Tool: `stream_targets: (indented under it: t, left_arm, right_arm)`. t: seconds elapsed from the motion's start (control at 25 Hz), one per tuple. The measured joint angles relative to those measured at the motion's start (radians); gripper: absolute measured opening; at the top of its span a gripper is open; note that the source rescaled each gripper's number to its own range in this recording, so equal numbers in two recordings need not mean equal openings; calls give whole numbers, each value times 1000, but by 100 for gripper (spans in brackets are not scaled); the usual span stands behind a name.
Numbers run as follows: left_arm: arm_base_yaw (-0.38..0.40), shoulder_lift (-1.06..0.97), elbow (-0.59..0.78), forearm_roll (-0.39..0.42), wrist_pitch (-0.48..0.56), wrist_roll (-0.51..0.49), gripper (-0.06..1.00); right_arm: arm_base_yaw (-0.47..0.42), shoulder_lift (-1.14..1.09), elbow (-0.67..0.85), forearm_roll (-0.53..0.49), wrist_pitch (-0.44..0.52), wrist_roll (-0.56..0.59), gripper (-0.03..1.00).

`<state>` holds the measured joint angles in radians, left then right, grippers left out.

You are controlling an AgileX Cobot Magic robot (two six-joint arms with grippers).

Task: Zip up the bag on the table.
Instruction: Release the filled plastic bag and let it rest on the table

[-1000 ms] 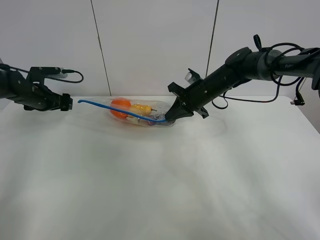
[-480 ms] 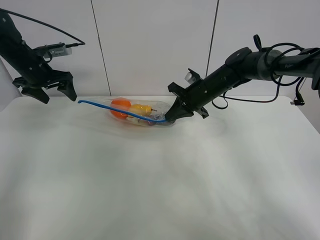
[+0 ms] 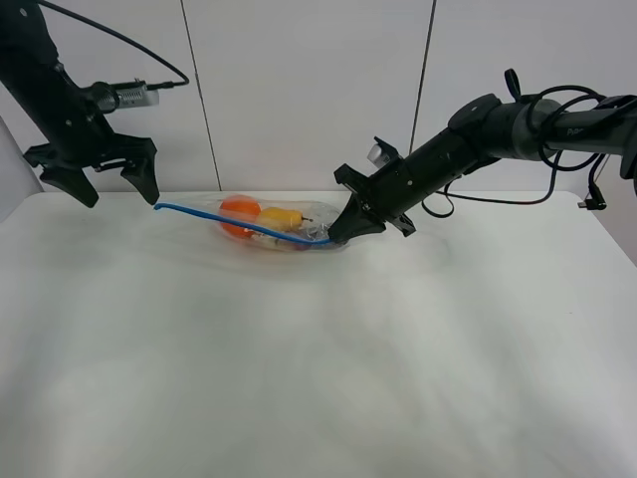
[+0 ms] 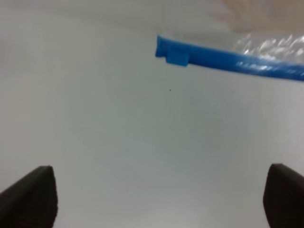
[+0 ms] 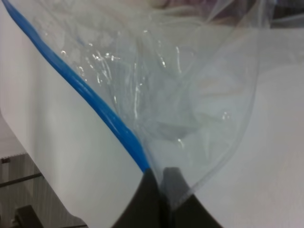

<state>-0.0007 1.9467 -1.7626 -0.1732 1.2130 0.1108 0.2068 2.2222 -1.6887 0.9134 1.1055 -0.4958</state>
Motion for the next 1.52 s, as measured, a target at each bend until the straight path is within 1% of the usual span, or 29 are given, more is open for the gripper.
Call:
stream_targets:
  t: [0.12,0.2,0.32,0.44,0.52,0.72,0.88,1.12,1.2,1.44,1.48,1.52]
  left_arm:
    - [0,-79,30,3,0,-8,100]
    - [0,-144,77,15,0,-9,100]
    - [0,-260,202,60,-1,-24,100]
    - [0,-399,386,102,0,-53,100]
    - [0,-489,509,112,0,-59,100]
    - [0,-727,811,114,3,-64,100]
    - [0,-902,980,114,4,-64,100]
    - [0,-1186,1130,114,5,-64,100]
    - [0,-1271,1172,113,-14,-64,100]
    - [0,-1512,1189,110,-42,-64,100]
    - [0,-1550,1190,107,-44,-64,100]
    - [0,-1598,1190,104,-44,-64,100]
  right_arm:
    - [0,0,0,0,6,0,0]
    - [0,0,0,-1,7,0,0]
    - [0,0,0,-1,7,0,0]
    - [0,0,0,-1,8,0,0]
    - [0,0,0,-1,8,0,0]
    - [0,0,0,-2,13,0,0]
    - [0,0,0,-3,14,0,0]
    - [0,0,0,-3,15,0,0]
    - [0,0,0,-3,15,0,0]
    - [0,0,0,-6,15,0,1]
    - [0,0,0,-7,15,0,3]
    - [0,0,0,-12,15,0,7]
